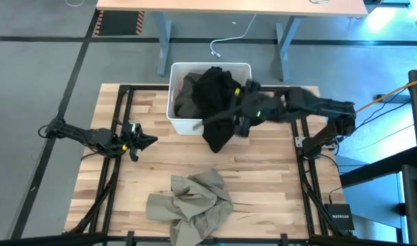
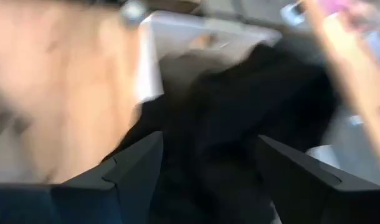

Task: Sort clothes
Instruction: Put the black shirt into the white laundry bin

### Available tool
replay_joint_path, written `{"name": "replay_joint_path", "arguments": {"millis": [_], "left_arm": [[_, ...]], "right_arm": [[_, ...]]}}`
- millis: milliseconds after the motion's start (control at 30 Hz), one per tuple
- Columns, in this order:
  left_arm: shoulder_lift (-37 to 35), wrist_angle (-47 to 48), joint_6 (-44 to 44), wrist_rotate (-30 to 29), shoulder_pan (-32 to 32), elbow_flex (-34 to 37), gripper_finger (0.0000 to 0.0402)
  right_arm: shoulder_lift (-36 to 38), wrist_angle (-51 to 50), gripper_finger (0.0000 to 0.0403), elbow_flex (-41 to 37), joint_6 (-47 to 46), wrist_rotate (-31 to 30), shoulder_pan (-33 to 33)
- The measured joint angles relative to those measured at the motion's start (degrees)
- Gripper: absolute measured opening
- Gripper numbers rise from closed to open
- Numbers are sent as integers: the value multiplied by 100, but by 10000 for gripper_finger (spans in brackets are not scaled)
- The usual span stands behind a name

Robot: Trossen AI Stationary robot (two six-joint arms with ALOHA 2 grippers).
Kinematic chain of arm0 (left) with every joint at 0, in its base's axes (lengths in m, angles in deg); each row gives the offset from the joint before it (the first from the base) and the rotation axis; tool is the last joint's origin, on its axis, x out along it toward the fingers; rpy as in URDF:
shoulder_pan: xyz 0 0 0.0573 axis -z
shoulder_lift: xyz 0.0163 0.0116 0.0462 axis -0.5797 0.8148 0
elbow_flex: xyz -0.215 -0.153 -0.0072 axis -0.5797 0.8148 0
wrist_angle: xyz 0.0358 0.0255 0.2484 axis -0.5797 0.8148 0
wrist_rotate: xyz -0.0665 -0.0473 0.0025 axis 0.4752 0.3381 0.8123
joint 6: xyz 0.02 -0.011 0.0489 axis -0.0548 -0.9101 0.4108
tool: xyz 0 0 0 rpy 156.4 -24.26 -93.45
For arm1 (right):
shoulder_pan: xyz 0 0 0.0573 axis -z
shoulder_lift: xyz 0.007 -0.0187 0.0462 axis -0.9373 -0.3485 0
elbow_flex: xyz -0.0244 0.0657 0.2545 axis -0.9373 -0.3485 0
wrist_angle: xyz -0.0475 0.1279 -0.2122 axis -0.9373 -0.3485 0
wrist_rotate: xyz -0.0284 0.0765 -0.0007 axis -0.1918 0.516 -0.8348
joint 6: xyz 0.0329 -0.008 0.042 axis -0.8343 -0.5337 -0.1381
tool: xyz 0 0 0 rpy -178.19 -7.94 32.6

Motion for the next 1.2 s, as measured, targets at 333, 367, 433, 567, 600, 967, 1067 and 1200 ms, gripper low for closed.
{"name": "replay_joint_path", "arguments": {"millis": [333, 367, 433, 567, 600, 967, 1067, 1200], "left_arm": [[0, 0, 21, 5, 0, 0, 1], [0, 0, 22, 7, 0, 0, 1], [0, 0, 25, 7, 0, 0, 1], [0, -4, -7, 6, 0, 0, 1], [0, -8, -8, 7, 0, 0, 1], [0, -13, 9, -33, -4, 0, 1], [0, -13, 9, -35, -4, 0, 1], [0, -7, 22, -37, -4, 0, 1]], "right_arm": [[-25, 660, 273, -2273, -710, 25, -933], [-25, 902, 273, -2579, -722, 45, -993], [-23, 1423, 273, -3209, -731, 66, -1092], [-27, 2194, 273, -4306, -717, 43, -1246], [-27, 2386, 273, -4522, -707, -13, -1247], [-25, 3992, 273, -5521, -831, -987, -666], [-25, 4817, 273, -5237, -336, -946, -641], [-19, 5111, 273, -4363, 478, -1447, -446]]}}
